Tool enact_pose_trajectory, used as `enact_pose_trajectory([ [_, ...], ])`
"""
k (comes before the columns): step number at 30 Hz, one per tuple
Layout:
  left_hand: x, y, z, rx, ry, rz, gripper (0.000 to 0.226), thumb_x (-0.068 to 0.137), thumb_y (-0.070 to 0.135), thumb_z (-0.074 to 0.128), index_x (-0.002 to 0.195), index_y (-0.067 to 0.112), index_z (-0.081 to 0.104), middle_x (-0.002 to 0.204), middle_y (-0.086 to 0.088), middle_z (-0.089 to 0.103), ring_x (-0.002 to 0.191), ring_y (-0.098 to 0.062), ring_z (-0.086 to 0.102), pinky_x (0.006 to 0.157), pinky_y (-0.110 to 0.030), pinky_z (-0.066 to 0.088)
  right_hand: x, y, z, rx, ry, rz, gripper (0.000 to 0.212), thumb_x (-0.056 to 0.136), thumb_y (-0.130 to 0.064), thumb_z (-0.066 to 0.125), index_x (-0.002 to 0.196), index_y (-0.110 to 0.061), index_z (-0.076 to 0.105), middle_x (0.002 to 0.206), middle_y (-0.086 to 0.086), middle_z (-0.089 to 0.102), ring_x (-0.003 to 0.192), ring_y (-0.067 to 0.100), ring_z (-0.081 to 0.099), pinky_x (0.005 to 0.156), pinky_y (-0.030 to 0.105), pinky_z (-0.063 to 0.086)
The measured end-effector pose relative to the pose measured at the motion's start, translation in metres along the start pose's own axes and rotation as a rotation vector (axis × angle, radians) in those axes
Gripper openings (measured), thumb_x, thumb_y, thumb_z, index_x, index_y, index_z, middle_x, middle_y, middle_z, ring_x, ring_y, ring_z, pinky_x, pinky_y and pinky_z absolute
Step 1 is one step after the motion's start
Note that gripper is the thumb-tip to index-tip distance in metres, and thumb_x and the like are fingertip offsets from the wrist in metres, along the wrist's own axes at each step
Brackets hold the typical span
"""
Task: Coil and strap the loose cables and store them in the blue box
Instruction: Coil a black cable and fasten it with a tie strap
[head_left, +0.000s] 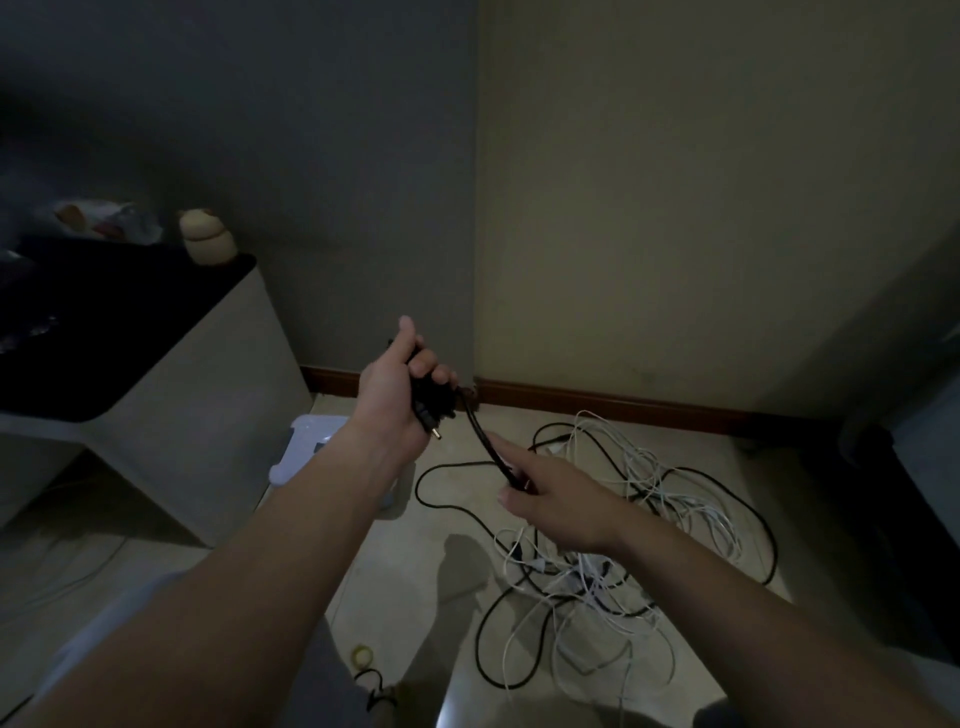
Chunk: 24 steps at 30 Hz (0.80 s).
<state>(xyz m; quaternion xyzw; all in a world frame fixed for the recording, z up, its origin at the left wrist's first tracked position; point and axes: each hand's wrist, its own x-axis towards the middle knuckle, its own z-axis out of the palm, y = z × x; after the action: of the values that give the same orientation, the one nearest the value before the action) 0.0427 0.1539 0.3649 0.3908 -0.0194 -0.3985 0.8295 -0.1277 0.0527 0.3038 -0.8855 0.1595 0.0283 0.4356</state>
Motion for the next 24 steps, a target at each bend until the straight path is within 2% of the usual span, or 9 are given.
enact_pose_trajectory([
  [4,0.006,0.008,-0.006,-0.043,0.128,0.02,0.031,0.098,0.041,0.058,0.078,0.019,0.051,0.055,0.007,0.043,0.051,-0.011,0.052,0.072,-0.031,0.053,-0.001,-0.013,0.006,-0.08,0.054,-0.038,0.053,0.104,-0.024,0.046,0.155,-0.033,0.034,0.093,-0.022,0.048,0.064,-0.029,0.044,0.059,-0.003,0.035],
  [7,0.007,0.005,-0.007,-0.006,0.14,0.033,0.031,0.097,0.042,0.059,0.079,0.018,0.051,0.057,0.006,0.042,0.055,-0.012,0.05,0.072,-0.03,0.054,-0.002,-0.022,0.008,-0.137,0.052,-0.081,0.051,0.103,-0.016,0.043,0.153,-0.025,0.039,0.082,-0.026,0.043,0.062,-0.03,0.043,0.057,-0.003,0.033],
  [10,0.005,-0.005,-0.003,0.167,0.098,0.066,0.034,0.098,0.045,0.056,0.081,0.016,0.05,0.057,0.004,0.043,0.055,-0.014,0.051,0.067,-0.03,0.053,-0.002,-0.03,0.006,-0.193,0.054,-0.102,0.049,0.102,-0.012,0.041,0.151,-0.019,0.044,0.073,-0.028,0.033,0.057,-0.029,0.042,0.052,-0.002,0.033],
  [13,0.003,-0.018,0.0,0.339,0.021,0.08,0.036,0.103,0.043,0.048,0.082,0.013,0.048,0.055,0.001,0.046,0.051,-0.018,0.055,0.061,-0.031,0.053,-0.001,-0.036,0.005,-0.246,0.055,-0.132,0.04,0.1,-0.013,0.042,0.136,-0.015,0.058,0.072,-0.019,0.045,0.06,-0.012,0.052,0.05,0.01,0.033],
  [15,0.003,-0.026,0.0,0.459,-0.027,0.064,0.039,0.105,0.041,0.044,0.079,0.012,0.047,0.054,0.0,0.047,0.052,-0.021,0.055,0.062,-0.033,0.05,0.0,-0.038,0.003,-0.285,0.064,-0.142,0.027,0.098,-0.017,0.046,0.116,-0.013,0.066,0.077,-0.004,0.058,0.065,0.007,0.054,0.059,0.028,0.037],
  [17,0.004,-0.032,-0.001,0.575,-0.072,0.026,0.04,0.106,0.039,0.042,0.078,0.012,0.047,0.053,0.001,0.049,0.052,-0.022,0.056,0.058,-0.031,0.049,0.0,-0.039,-0.001,-0.312,0.098,-0.145,0.025,0.097,-0.022,0.051,0.114,-0.014,0.069,0.089,-0.002,0.067,0.075,0.013,0.058,0.067,0.03,0.043],
  [20,0.006,-0.038,-0.003,0.656,-0.119,-0.071,0.036,0.105,0.039,0.045,0.082,0.012,0.048,0.053,0.001,0.05,0.05,-0.019,0.052,0.053,-0.028,0.045,-0.002,-0.039,-0.01,-0.289,0.233,-0.163,0.019,0.091,-0.025,0.066,0.109,-0.029,0.072,0.106,-0.009,0.073,0.094,0.007,0.065,0.077,0.025,0.048],
  [22,0.006,-0.04,-0.004,0.773,-0.126,-0.093,0.038,0.103,0.042,0.048,0.079,0.013,0.051,0.052,0.003,0.051,0.051,-0.016,0.049,0.055,-0.028,0.042,-0.004,-0.038,-0.018,-0.221,0.324,-0.141,0.016,0.084,-0.026,0.075,0.094,-0.037,0.068,0.099,-0.016,0.073,0.091,0.004,0.065,0.076,0.029,0.052],
  [24,0.005,-0.042,-0.003,0.91,-0.146,-0.076,0.043,0.103,0.044,0.048,0.073,0.013,0.052,0.052,0.002,0.052,0.05,-0.017,0.048,0.054,-0.028,0.041,-0.005,-0.039,-0.024,-0.22,0.392,-0.118,0.023,0.079,-0.031,0.08,0.079,-0.038,0.058,0.086,-0.019,0.069,0.084,0.003,0.064,0.073,0.035,0.054],
])
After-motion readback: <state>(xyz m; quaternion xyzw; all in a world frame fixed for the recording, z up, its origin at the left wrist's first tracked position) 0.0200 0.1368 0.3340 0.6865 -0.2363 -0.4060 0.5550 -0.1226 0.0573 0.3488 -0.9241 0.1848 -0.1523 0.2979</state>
